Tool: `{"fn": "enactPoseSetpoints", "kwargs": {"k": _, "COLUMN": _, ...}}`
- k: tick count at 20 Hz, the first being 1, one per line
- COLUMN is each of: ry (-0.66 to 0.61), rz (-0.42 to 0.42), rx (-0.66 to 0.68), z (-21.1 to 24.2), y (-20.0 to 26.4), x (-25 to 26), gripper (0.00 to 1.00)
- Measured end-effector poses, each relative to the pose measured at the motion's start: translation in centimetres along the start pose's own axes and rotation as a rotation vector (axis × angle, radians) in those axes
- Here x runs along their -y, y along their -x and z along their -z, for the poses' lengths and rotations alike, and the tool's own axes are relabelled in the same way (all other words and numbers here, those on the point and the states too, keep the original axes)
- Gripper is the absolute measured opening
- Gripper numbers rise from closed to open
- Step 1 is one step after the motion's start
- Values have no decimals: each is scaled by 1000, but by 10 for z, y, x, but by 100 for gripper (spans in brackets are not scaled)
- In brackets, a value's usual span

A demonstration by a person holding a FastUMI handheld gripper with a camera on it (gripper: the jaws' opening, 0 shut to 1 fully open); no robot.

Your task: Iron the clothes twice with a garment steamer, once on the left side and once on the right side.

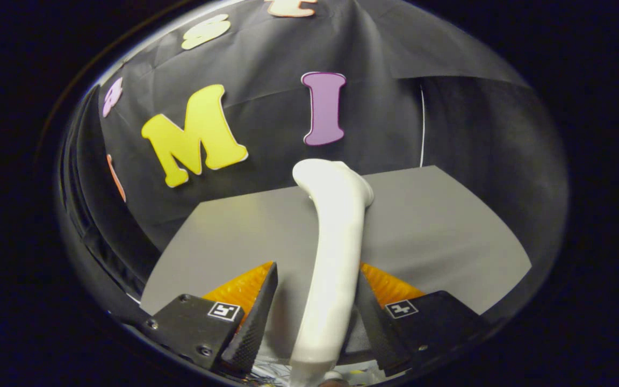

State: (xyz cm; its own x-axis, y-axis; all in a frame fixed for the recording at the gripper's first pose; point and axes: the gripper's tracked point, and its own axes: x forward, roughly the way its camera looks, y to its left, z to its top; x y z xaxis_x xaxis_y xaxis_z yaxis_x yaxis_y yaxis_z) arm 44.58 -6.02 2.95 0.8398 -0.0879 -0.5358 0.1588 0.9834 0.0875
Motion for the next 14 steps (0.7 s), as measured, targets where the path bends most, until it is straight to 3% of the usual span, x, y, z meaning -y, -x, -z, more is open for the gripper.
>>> {"fn": "enactPoseSetpoints", "kwargs": {"k": 4, "ry": 13, "rz": 97, "rx": -26, "z": -1, "y": 0, "x": 9, "gripper": 79}}
{"fn": "enactPoseSetpoints", "kwargs": {"k": 7, "ry": -12, "rz": 142, "rx": -34, "z": -3, "y": -1, "x": 14, "gripper": 67}}
{"fn": "enactPoseSetpoints", "kwargs": {"k": 10, "ry": -9, "rz": 140, "rx": -19, "z": -5, "y": -1, "x": 16, "gripper": 51}}
{"fn": "enactPoseSetpoints", "kwargs": {"k": 14, "ry": -34, "rz": 121, "rx": 4, "z": -8, "y": -1, "x": 18, "gripper": 43}}
